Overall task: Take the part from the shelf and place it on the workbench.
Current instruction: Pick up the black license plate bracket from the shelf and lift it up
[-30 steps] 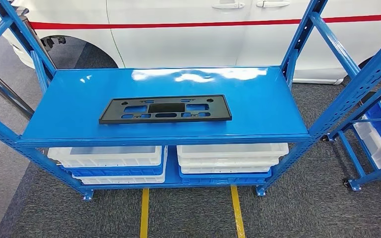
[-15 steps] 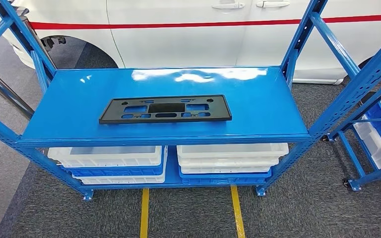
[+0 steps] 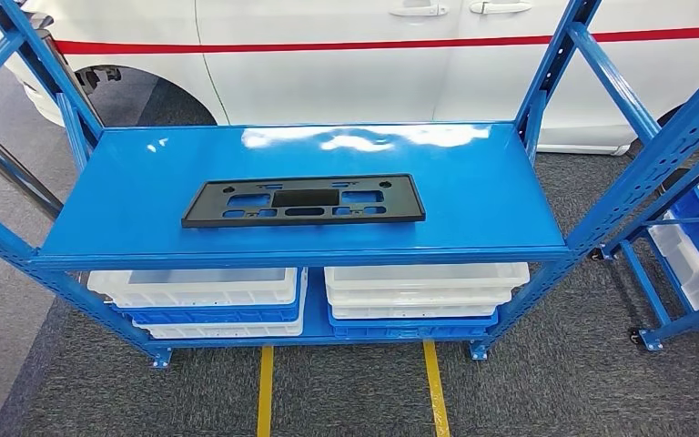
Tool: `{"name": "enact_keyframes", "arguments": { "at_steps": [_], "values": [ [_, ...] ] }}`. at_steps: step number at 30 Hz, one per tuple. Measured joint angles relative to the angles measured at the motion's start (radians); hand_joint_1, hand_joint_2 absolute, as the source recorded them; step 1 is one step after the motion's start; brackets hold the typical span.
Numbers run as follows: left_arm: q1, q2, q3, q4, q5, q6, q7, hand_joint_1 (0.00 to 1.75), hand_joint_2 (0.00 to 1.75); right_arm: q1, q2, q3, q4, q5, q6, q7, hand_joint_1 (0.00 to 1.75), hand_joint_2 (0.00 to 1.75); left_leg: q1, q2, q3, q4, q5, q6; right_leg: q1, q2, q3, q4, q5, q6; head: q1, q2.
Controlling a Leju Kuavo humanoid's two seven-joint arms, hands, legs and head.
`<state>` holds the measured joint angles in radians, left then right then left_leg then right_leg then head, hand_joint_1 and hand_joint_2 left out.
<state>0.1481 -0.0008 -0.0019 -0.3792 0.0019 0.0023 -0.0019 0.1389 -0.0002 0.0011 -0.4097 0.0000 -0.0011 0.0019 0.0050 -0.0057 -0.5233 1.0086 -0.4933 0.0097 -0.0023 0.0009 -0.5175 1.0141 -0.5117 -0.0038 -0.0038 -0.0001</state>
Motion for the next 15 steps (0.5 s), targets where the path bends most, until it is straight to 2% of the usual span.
{"name": "enact_keyframes", "arguments": {
  "at_steps": [15],
  "values": [
    [-0.018,-0.009,-0.012,0.006,-0.012,0.011,-0.017,0.00,1.75,-0.017,0.000,0.000,0.019,0.002,-0.016,-0.005,0.00,1.75,0.000,0.000,0.000,0.000,0.001,0.000,0.000,0.000,0.000,0.000,0.001,0.000,0.000,0.000]
  ]
}}
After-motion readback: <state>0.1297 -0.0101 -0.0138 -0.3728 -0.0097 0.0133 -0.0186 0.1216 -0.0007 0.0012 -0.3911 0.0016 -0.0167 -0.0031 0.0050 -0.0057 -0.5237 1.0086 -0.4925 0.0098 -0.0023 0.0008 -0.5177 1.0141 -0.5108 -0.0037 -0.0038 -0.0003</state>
